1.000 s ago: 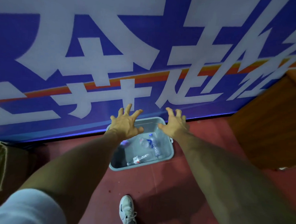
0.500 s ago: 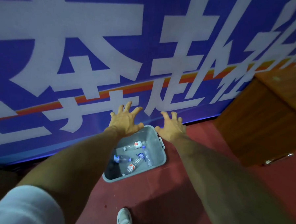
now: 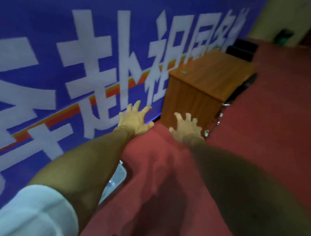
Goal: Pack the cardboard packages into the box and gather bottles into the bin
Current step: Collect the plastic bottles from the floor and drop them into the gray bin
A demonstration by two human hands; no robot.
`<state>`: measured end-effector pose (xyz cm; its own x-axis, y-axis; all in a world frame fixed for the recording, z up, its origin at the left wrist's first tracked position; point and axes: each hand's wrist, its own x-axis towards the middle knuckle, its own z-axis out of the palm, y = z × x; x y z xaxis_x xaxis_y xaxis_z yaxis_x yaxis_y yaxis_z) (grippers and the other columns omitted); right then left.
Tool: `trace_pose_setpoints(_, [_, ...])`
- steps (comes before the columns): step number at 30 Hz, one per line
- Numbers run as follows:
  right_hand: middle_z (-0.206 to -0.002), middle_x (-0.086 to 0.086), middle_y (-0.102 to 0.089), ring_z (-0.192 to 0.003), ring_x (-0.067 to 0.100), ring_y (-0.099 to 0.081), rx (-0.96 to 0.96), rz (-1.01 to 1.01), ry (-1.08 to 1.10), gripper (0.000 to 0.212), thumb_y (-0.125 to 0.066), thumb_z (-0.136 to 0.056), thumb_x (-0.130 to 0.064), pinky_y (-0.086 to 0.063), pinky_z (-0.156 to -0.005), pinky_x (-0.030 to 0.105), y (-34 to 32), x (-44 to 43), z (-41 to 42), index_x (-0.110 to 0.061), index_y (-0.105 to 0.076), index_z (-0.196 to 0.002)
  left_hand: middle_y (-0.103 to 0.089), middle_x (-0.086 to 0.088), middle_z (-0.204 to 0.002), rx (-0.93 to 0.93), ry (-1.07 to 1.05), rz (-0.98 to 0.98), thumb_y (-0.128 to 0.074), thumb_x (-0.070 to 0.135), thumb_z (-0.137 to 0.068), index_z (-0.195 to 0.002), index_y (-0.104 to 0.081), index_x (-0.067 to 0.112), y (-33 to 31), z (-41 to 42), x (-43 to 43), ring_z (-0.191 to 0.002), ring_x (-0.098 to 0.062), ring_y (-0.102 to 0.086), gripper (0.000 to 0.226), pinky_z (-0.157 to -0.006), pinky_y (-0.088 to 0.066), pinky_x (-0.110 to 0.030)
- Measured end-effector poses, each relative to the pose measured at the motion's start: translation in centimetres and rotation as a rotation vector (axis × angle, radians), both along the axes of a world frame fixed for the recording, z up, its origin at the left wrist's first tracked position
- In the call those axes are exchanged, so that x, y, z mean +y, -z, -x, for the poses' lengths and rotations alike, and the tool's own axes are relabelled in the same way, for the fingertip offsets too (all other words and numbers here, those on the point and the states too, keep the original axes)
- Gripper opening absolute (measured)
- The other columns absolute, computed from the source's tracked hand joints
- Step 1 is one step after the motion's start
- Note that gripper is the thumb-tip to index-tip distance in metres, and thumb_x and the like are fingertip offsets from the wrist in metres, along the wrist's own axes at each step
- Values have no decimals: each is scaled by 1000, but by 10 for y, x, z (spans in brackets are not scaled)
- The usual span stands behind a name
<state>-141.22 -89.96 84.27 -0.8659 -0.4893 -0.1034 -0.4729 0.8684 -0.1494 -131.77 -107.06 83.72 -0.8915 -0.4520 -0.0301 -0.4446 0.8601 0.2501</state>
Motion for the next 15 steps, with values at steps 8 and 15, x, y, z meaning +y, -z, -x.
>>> trace_pose_setpoints(8, [-158,9,-17,-138,39,-27,14,-17,451,67,-56,-95,-48,-35,-103,61,-21,164,13,-37,-22,-153,-8,-4,-165,77,484,-24,-52,56,-91,-149,-29,45,-34,101,151,-147,-34,-13,64,-108,-27,-60])
trace_pose_setpoints(15, [-162,10,-8,-144,41,-19,-7,-48,938,77,-53,-99,-47,-35,-106,61,-13,299,-67,-39,-3,-157,-8,-4,-165,56,910,-71,-50,62,-91,-150,-27,47,-26,107,284,-149,-32,-12,64,-112,-24,-60])
